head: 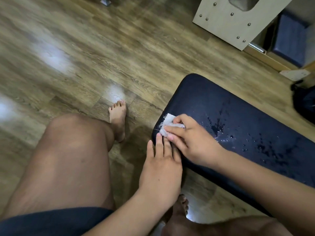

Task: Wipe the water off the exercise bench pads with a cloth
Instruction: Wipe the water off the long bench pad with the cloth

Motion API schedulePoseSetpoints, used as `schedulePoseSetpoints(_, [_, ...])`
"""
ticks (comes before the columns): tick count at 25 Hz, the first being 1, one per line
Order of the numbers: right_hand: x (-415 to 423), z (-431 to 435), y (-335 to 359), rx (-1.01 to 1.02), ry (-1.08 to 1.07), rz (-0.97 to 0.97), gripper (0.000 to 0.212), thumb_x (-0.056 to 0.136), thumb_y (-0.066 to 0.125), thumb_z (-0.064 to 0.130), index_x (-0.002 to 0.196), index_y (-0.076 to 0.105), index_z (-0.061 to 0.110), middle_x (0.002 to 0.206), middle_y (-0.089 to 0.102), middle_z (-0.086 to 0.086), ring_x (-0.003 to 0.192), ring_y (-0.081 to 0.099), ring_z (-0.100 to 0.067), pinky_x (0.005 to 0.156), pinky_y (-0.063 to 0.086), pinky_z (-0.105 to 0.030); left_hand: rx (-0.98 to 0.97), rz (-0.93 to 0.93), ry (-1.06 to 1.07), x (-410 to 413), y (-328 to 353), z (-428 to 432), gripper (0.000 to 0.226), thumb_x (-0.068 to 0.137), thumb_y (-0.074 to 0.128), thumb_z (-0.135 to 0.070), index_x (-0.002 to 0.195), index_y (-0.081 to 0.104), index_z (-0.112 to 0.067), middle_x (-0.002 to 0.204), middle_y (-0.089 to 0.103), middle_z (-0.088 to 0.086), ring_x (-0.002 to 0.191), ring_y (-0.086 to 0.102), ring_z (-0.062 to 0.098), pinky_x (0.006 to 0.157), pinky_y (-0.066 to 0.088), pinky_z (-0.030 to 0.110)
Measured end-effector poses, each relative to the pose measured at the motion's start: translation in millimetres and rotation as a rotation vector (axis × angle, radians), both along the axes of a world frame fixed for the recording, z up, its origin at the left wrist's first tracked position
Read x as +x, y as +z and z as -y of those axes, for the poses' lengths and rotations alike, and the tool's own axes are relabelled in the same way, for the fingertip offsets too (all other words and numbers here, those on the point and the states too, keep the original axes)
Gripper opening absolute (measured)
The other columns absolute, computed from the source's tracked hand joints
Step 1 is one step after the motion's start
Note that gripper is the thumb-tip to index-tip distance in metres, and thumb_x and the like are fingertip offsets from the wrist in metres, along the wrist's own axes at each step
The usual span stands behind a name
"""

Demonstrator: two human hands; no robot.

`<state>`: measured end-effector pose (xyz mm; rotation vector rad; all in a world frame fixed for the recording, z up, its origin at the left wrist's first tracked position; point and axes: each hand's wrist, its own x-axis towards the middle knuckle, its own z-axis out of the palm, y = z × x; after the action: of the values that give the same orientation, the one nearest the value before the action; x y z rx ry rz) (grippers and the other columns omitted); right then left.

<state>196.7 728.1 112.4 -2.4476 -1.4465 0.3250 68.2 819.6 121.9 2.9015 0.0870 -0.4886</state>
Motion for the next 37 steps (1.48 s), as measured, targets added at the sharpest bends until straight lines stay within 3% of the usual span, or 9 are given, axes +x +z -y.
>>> schedulePoseSetpoints(3, [32, -2, -5, 0.010, 0.008, 0.057, 0.030, 0.094, 0.053, 0.033, 0.117, 0.067, 0.021, 0.111, 0.056, -0.009, 0.098, 0.057, -0.027, 0.079, 0.050, -0.032, 0.028, -0.025, -0.009, -1, -3, 6, 0.071, 0.104, 0.031, -0.029, 0.150, -0.010, 0.007, 0.157, -0.012, 0.034, 0.145, -0.013, 0.049, 0.119, 0.000, 0.058])
schedulePoseSetpoints(8, [143, -34, -9, -0.127, -0.426, 0.191, 0.027, 0.099, 0.046, 0.027, 0.118, 0.064, 0.022, 0.117, 0.046, -0.014, 0.107, 0.052, -0.036, 0.090, 0.045, -0.037, 0.011, 0.013, 0.024, -1, -9, 6, 0.071, 0.103, 0.034, -0.028, 0.151, -0.007, 0.006, 0.157, -0.012, 0.034, 0.146, -0.011, 0.049, 0.120, -0.001, 0.057])
schedulePoseSetpoints(11, [142, -48, -8, -0.140, -0.568, 0.178, 0.027, 0.098, 0.045, 0.021, 0.117, 0.065, 0.020, 0.118, 0.042, -0.014, 0.108, 0.049, -0.035, 0.089, 0.042, -0.033, 0.024, 0.002, 0.036, -1, -8, 9, 0.073, 0.101, 0.038, -0.029, 0.151, -0.001, 0.007, 0.157, -0.006, 0.035, 0.146, -0.006, 0.050, 0.119, 0.001, 0.058])
schedulePoseSetpoints(17, [-14, -14, -2, -0.018, -0.174, -0.008, 0.021, 0.095, 0.050, 0.030, 0.113, 0.062, 0.025, 0.110, 0.050, 0.001, 0.097, 0.051, -0.020, 0.078, 0.044, -0.033, 0.009, -0.032, -0.006, 2, 1, 3, 0.071, 0.100, 0.038, -0.032, 0.152, 0.007, 0.006, 0.159, 0.006, 0.032, 0.148, 0.002, 0.045, 0.120, 0.004, 0.056])
schedulePoseSetpoints(21, [0, -4, 5, -0.015, -0.047, 0.006, 0.029, 0.098, 0.048, 0.029, 0.122, 0.063, 0.023, 0.117, 0.052, -0.008, 0.102, 0.053, -0.025, 0.083, 0.047, -0.034, 0.000, -0.071, -0.056, -11, -1, 4, 0.073, 0.102, 0.037, -0.032, 0.152, -0.003, 0.004, 0.159, -0.011, 0.031, 0.148, -0.009, 0.044, 0.120, 0.007, 0.056])
schedulePoseSetpoints(28, [140, -22, -10, -0.090, -0.703, 0.162, 0.026, 0.096, 0.048, 0.029, 0.110, 0.069, 0.023, 0.113, 0.056, -0.016, 0.103, 0.057, -0.037, 0.085, 0.045, -0.034, -0.119, -0.079, -0.001, -6, 3, 1, 0.071, 0.102, 0.038, -0.036, 0.154, 0.006, 0.001, 0.161, -0.008, 0.025, 0.150, -0.007, 0.039, 0.122, 0.007, 0.051])
schedulePoseSetpoints(31, [61, -36, -13, 0.016, -0.578, 0.150, 0.025, 0.095, 0.048, 0.029, 0.103, 0.070, 0.019, 0.109, 0.055, -0.012, 0.103, 0.051, -0.033, 0.080, 0.045, -0.033, -0.169, -0.057, 0.033, -2, 6, -6, 0.066, 0.100, 0.042, -0.037, 0.151, 0.020, -0.002, 0.163, 0.003, 0.021, 0.151, 0.001, 0.035, 0.121, 0.009, 0.049])
schedulePoseSetpoints(34, [-30, -30, 0, 0.046, -0.320, -0.040, 0.020, 0.093, 0.054, 0.026, 0.102, 0.072, 0.023, 0.107, 0.055, -0.001, 0.102, 0.049, -0.022, 0.081, 0.046, -0.033, -0.122, -0.118, -0.029, -11, 3, 0, 0.072, 0.098, 0.046, -0.033, 0.154, 0.012, -0.002, 0.160, -0.006, 0.028, 0.149, -0.007, 0.040, 0.120, 0.004, 0.055])
schedulePoseSetpoints(37, [-47, -16, 2, 0.085, -0.265, -0.149, 0.021, 0.092, 0.055, 0.022, 0.104, 0.072, 0.027, 0.107, 0.055, 0.004, 0.104, 0.050, -0.017, 0.086, 0.046, -0.032, -0.078, -0.167, -0.059, -17, 2, 11, 0.075, 0.097, 0.047, -0.031, 0.153, 0.008, 0.001, 0.156, -0.012, 0.035, 0.147, -0.012, 0.046, 0.120, 0.000, 0.058])
